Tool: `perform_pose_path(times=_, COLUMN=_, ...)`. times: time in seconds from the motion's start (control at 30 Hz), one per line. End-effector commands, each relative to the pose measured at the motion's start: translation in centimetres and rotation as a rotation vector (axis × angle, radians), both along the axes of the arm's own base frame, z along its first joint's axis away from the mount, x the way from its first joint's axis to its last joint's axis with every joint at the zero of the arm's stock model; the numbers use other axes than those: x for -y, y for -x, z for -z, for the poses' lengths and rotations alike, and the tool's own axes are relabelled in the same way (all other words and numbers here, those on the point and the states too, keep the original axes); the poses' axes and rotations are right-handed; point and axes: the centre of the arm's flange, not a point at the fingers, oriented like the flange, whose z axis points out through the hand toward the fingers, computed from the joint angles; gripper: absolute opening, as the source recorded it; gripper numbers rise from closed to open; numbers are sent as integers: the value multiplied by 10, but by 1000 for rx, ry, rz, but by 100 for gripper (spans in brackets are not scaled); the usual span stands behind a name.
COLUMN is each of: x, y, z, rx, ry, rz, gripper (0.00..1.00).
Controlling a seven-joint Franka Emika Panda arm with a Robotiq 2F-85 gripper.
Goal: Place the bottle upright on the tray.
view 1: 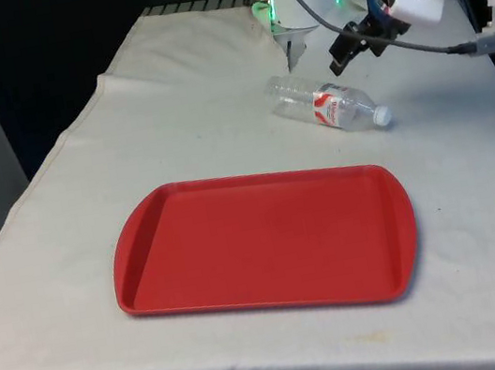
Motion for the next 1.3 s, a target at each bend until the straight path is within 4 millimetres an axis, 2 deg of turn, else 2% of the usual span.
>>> perform_pose_path(times=0.0, x=0, y=-1, z=3, rx=-15, ry=11, rz=-7, gripper=100)
perform_pose_path(times=0.53, x=-4, y=2, z=18, rx=-71, ry=5, rz=-43, gripper=100)
perform_pose_path(times=1.27, x=0, y=-4, z=45, rx=-147, ry=48, rz=-136, gripper=100)
